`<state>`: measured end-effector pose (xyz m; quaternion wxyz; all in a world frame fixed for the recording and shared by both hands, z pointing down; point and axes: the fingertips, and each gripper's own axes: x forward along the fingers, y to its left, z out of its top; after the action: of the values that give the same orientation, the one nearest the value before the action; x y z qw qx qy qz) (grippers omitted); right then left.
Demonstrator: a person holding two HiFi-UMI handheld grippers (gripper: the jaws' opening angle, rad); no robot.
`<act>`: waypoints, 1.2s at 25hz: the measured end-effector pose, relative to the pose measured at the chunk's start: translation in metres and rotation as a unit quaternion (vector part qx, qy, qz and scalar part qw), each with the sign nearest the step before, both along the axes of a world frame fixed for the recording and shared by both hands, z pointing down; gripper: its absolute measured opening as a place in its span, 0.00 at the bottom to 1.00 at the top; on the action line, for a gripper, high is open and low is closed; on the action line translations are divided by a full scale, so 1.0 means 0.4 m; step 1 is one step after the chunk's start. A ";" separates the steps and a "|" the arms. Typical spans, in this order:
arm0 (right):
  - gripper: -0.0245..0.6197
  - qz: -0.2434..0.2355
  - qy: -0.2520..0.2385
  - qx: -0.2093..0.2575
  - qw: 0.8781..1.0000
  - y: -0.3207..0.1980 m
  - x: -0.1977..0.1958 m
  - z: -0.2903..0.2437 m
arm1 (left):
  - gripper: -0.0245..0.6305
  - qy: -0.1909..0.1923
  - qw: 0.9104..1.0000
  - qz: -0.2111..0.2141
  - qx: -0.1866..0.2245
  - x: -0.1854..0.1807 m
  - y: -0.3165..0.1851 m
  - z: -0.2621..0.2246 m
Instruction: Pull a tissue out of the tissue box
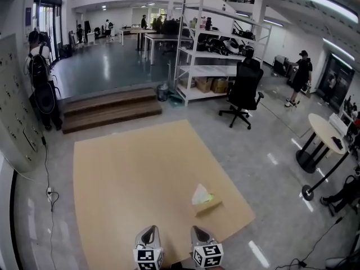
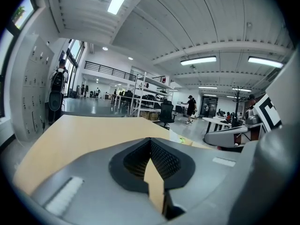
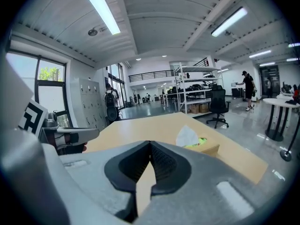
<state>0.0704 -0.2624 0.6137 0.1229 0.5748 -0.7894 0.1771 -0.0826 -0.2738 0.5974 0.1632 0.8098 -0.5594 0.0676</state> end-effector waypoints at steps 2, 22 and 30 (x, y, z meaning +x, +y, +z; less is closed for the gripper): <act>0.02 0.006 0.012 -0.003 1.000 -0.003 0.009 -0.003 | 0.07 -0.003 1.000 0.010 0.006 0.003 -0.001 0.006; 0.07 -0.055 0.053 -0.020 0.997 -0.206 0.110 0.033 | 0.07 0.002 0.997 -0.073 -0.015 0.017 -0.063 0.044; 0.24 -0.109 0.091 -0.059 0.988 -0.330 0.156 0.119 | 0.07 -0.020 0.992 -0.114 -0.045 0.066 -0.069 0.073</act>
<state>0.1330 -0.3943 0.6612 0.2468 0.4912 -0.8207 0.1556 -0.0560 -0.3016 0.6265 0.1950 0.7309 -0.6479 0.0900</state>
